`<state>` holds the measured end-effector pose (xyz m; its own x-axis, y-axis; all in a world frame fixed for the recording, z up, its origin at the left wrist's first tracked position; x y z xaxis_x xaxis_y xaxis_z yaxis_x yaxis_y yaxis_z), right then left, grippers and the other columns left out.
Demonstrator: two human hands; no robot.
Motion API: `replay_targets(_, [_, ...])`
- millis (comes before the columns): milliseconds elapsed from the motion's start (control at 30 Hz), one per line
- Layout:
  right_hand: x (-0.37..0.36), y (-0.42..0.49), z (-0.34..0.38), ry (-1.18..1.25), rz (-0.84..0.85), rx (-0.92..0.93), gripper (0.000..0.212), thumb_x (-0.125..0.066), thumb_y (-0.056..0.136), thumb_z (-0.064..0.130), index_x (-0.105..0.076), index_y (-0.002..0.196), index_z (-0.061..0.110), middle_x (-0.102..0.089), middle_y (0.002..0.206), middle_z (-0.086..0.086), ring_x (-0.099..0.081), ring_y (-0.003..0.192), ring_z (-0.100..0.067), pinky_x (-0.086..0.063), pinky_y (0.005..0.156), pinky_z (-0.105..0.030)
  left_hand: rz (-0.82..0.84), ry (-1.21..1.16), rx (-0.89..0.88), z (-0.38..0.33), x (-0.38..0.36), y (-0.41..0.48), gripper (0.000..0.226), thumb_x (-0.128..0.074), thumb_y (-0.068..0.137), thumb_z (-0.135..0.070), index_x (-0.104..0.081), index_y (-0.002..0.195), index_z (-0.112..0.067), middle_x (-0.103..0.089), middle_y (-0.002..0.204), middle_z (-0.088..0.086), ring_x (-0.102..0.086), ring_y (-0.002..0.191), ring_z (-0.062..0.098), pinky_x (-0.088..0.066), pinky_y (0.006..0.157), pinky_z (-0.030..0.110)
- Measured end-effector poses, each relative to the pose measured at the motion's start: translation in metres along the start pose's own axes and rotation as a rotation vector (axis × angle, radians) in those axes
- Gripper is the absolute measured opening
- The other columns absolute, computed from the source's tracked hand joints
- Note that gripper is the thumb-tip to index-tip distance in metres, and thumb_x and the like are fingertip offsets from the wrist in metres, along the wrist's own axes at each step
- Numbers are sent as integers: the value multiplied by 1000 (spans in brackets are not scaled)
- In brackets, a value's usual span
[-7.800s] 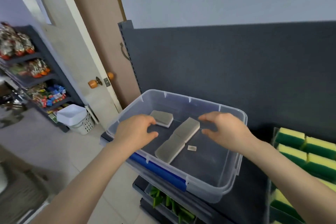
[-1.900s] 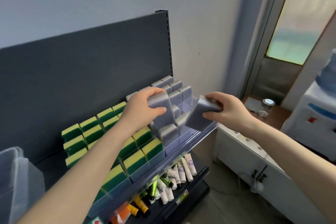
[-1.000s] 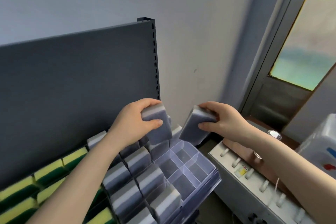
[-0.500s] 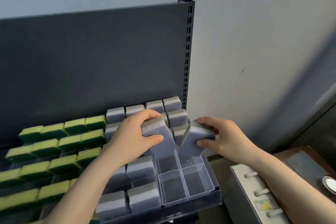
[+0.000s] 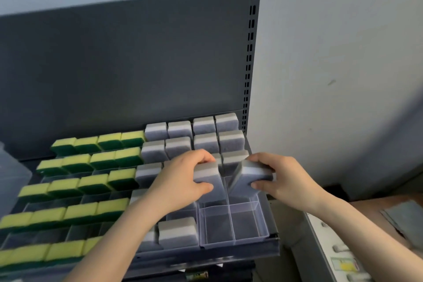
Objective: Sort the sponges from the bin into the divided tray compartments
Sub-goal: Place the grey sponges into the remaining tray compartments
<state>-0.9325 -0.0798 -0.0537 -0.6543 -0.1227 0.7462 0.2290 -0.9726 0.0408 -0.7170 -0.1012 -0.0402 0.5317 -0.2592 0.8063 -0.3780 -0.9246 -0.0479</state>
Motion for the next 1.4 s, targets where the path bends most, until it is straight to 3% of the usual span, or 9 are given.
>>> replay_targets(167, [1, 0, 7, -67, 26, 7, 44, -74, 74, 19, -60, 115, 29, -62, 97, 20, -59, 89, -5, -43, 76, -11, 67, 79, -20, -4, -8, 0, 42, -74, 78, -27, -54, 112, -40, -50, 106, -30, -50, 103, -3, -45, 89, 21])
replay_targets(267, [-3, 1, 13, -107, 80, 4, 44, -73, 74, 20, -60, 114, 31, -65, 100, 16, -61, 90, -8, -47, 79, -19, 103, 156, -30, -6, -12, 0, 41, -73, 77, -30, -55, 114, -38, -56, 112, -24, -52, 104, 2, -49, 90, 29])
replay_targets(400, [-14, 4, 16, -175, 155, 10, 39, -70, 75, 20, -60, 110, 32, -66, 100, 13, -59, 85, -8, -43, 69, -14, 131, 264, -44, -5, -18, 1, 43, -71, 79, -32, -54, 118, -36, -56, 119, -19, -53, 106, 5, -48, 86, 26])
replay_targets(600, [-34, 7, 12, -296, 198, -21, 33, -63, 80, 21, -60, 113, 28, -67, 105, 4, -61, 92, -17, -46, 74, -22, 172, 375, -77, -2, -28, 7, 48, -68, 82, -31, -52, 127, -33, -55, 128, -14, -51, 116, 11, -45, 88, 26])
replay_targets(933, [-39, 6, 9, -293, 204, -26, 37, -61, 81, 21, -58, 117, 29, -65, 111, 5, -60, 97, -16, -51, 82, -26, 154, 384, -103, 0, -32, 7, 49, -69, 83, -29, -51, 129, -31, -55, 130, -11, -51, 117, 13, -44, 89, 27])
replay_targets(1167, [-37, 2, 8, -270, 211, -17, 34, -63, 81, 21, -59, 114, 29, -65, 111, 7, -60, 96, -14, -46, 76, -19, 124, 361, -53, 1, -30, 2, 50, -72, 81, -31, -51, 126, -34, -56, 126, -13, -54, 110, 11, -48, 85, 27])
replay_targets(1400, [-19, 1, 8, -275, 206, 38, 57, -68, 78, 31, -48, 131, 32, -57, 127, 11, -56, 110, -12, -43, 88, -20, 111, 344, -20, -8, -24, -6, 68, -75, 78, -37, -42, 137, -37, -49, 135, -15, -49, 119, 7, -47, 94, 29])
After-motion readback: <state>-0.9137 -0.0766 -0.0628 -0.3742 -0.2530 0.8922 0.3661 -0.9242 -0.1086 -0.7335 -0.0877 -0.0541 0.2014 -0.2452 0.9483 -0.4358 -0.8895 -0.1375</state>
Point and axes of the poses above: each hand's wrist, its own y-axis towards the middle knuckle, its own x-axis out of the back of the hand, z = x × y, the point moved 4 cm from there along y, towards the middle knuckle
